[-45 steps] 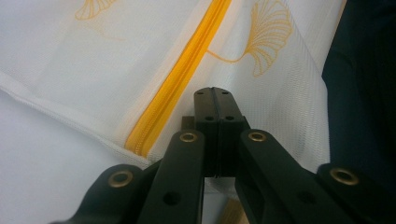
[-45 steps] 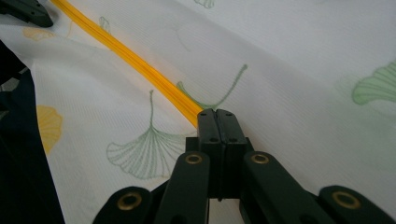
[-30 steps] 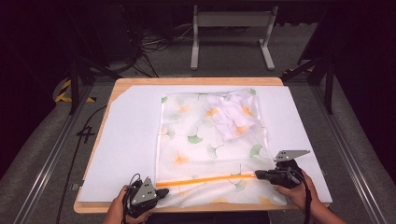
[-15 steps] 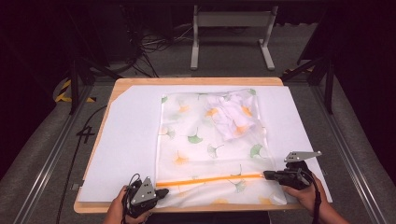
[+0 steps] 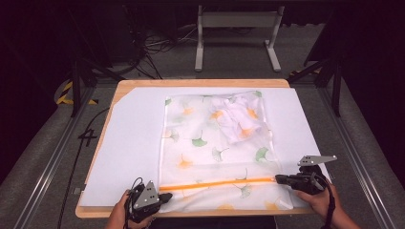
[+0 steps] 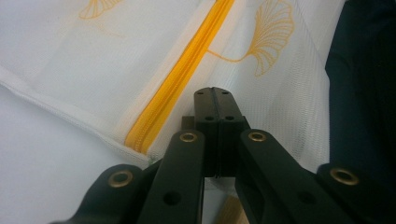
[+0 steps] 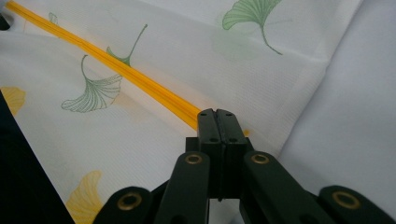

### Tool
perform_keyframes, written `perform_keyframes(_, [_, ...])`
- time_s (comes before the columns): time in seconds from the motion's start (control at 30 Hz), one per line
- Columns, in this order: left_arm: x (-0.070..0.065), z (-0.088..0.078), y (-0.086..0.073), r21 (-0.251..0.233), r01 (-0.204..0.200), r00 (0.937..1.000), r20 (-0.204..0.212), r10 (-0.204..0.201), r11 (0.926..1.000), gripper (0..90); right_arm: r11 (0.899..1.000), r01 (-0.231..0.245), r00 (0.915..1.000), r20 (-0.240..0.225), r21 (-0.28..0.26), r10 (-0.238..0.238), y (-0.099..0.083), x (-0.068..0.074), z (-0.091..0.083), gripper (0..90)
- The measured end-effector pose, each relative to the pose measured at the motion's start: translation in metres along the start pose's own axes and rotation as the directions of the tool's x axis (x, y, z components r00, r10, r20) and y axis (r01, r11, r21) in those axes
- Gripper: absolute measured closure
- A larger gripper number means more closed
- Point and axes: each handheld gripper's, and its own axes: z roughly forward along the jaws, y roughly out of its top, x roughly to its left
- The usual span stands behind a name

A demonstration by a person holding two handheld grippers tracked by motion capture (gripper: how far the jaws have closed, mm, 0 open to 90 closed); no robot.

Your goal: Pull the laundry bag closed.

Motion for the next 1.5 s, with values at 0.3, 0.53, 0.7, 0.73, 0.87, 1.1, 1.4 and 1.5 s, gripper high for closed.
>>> perform_keyframes(0.3, [0.001, 0.0, 0.0, -0.003, 0.003, 1.0, 0.004, -0.003, 1.0, 90.0, 1.0, -0.017, 0.9998, 0.007, -0.002, 0.017, -0.003, -0.004, -0.005, 90.0])
perform_keyframes(0.53, [0.0, 0.0, 0.0, -0.004, 0.004, 1.0, 0.003, -0.004, 1.0, 90.0, 1.0, -0.023, 0.9997, 0.005, -0.009, 0.023, -0.005, -0.006, -0.009, 90.0])
perform_keyframes(0.7, [0.001, 0.0, -0.001, -0.006, 0.007, 1.0, 0.005, -0.006, 1.0, 90.0, 1.0, -0.022, 0.9997, 0.005, -0.008, 0.022, -0.005, -0.006, -0.008, 90.0])
perform_keyframes(0.73, [0.001, 0.0, -0.001, -0.007, 0.006, 1.0, 0.006, -0.006, 1.0, 90.0, 1.0, -0.021, 0.9998, 0.004, -0.006, 0.021, -0.005, -0.006, -0.008, 90.0])
perform_keyframes(0.87, [0.001, 0.0, -0.001, -0.007, 0.01, 0.9999, 0.006, -0.01, 0.9999, 90.0, 1.0, -0.018, 0.9998, 0.007, -0.012, 0.018, -0.006, -0.006, -0.008, 90.0])
perform_keyframes(1.1, [0.001, -0.001, -0.001, -0.008, 0.019, 0.9998, 0.008, -0.019, 0.9998, 90.0, 1.0, 0.012, 0.9998, 0.015, -0.02, -0.011, -0.008, -0.002, -0.009, 90.0])
perform_keyframes(1.4, [0.004, -0.001, 0.0, -0.001, 0.03, 0.9993, 0.022, -0.03, 0.9995, 90.0, 0.995, 0.085, 0.996, 0.033, -0.048, -0.083, -0.008, 0.003, -0.01, 90.0])
perform_keyframes(1.5, [0.004, -0.001, 0.001, 0.007, 0.028, 0.9992, 0.028, -0.029, 0.9996, 90.0, 0.993, 0.101, 0.9943, 0.038, -0.054, -0.099, -0.009, 0.004, -0.01, 89.9])
